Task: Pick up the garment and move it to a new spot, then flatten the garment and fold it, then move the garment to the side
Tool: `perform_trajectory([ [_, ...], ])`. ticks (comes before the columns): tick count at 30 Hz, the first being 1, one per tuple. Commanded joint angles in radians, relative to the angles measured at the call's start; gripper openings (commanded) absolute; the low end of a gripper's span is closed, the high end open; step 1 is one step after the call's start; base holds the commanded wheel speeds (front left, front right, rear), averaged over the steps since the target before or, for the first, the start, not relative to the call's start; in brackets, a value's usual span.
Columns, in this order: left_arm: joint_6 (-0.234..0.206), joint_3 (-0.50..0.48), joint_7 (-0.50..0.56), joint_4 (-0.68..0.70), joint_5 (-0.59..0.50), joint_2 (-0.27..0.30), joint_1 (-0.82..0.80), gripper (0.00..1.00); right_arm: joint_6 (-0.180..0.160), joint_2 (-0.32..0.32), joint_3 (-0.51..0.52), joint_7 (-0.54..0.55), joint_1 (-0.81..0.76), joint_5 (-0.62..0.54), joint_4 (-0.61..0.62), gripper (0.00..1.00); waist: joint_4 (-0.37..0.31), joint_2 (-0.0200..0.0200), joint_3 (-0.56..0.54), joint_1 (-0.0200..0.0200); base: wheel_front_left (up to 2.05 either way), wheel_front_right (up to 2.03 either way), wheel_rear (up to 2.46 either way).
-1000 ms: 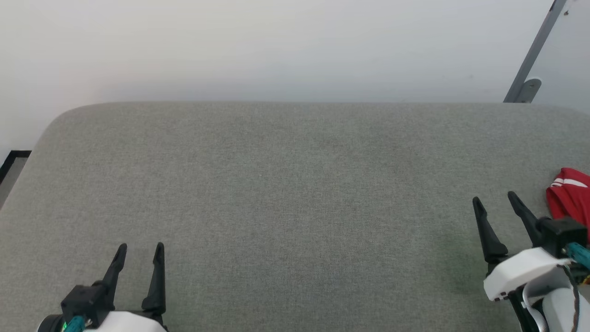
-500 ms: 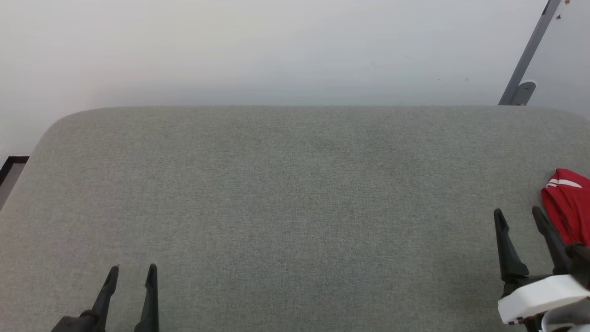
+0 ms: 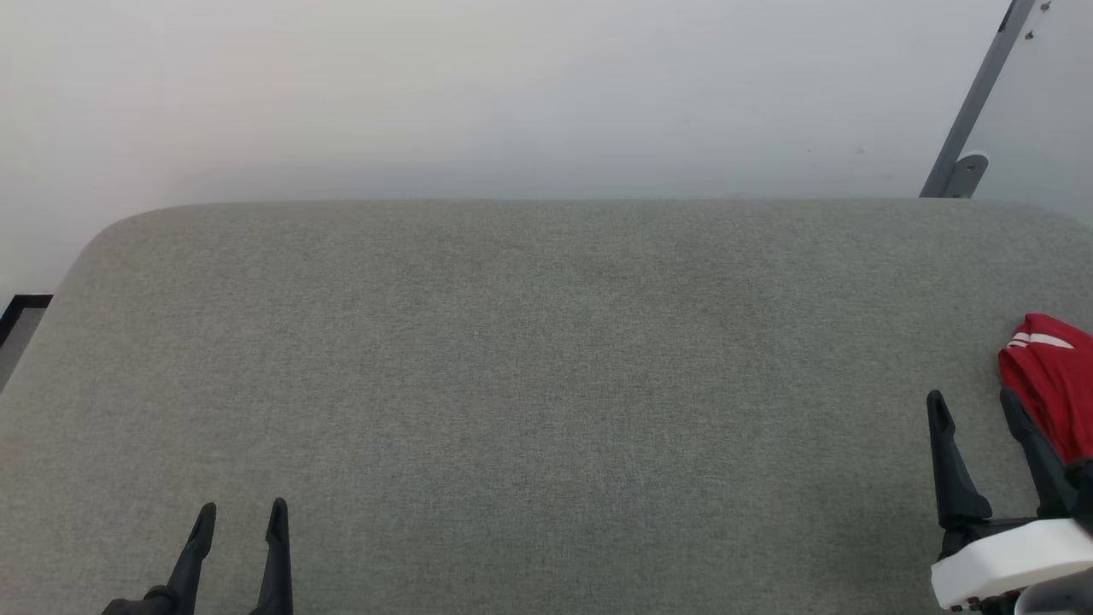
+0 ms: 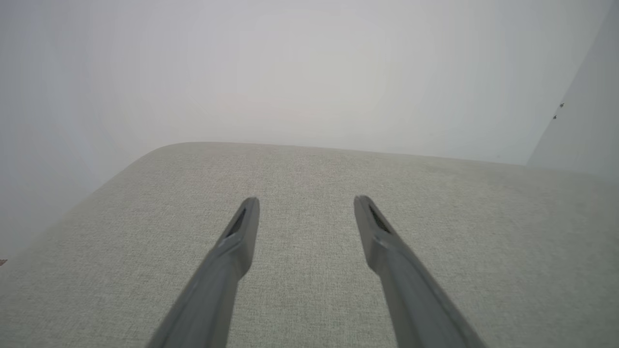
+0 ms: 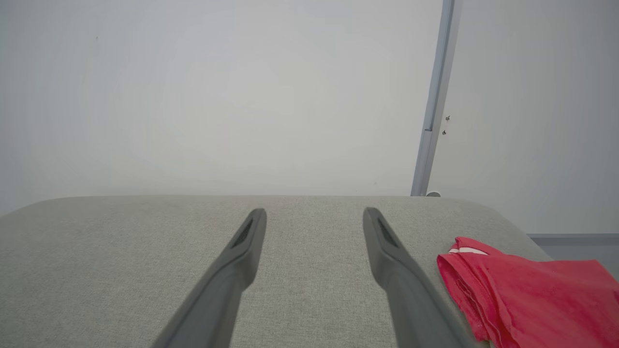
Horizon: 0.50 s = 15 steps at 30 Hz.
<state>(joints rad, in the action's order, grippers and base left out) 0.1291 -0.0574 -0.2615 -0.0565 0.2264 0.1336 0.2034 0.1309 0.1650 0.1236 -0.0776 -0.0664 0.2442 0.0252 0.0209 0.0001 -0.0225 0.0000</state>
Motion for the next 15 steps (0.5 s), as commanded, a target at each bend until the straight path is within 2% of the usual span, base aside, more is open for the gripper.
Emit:
perform_trajectory([
  [1, 0.002, -0.002, -0.005, 0.005, -0.001, 0.001, 0.009, 1.00, 0.000, -0.005, -0.001, 0.003, -0.008, 0.003, 0.004, 1.00, -0.001, -0.0001, -0.001, 0.0000, 0.00, 0.00, 0.00],
  [15, 0.002, -0.005, -0.005, 0.009, -0.009, -0.005, 0.021, 1.00, 0.000, -0.006, -0.010, 0.008, -0.018, 0.009, 0.016, 1.00, -0.002, -0.0001, 0.005, 0.0000, 0.00, 0.00, 0.00],
])
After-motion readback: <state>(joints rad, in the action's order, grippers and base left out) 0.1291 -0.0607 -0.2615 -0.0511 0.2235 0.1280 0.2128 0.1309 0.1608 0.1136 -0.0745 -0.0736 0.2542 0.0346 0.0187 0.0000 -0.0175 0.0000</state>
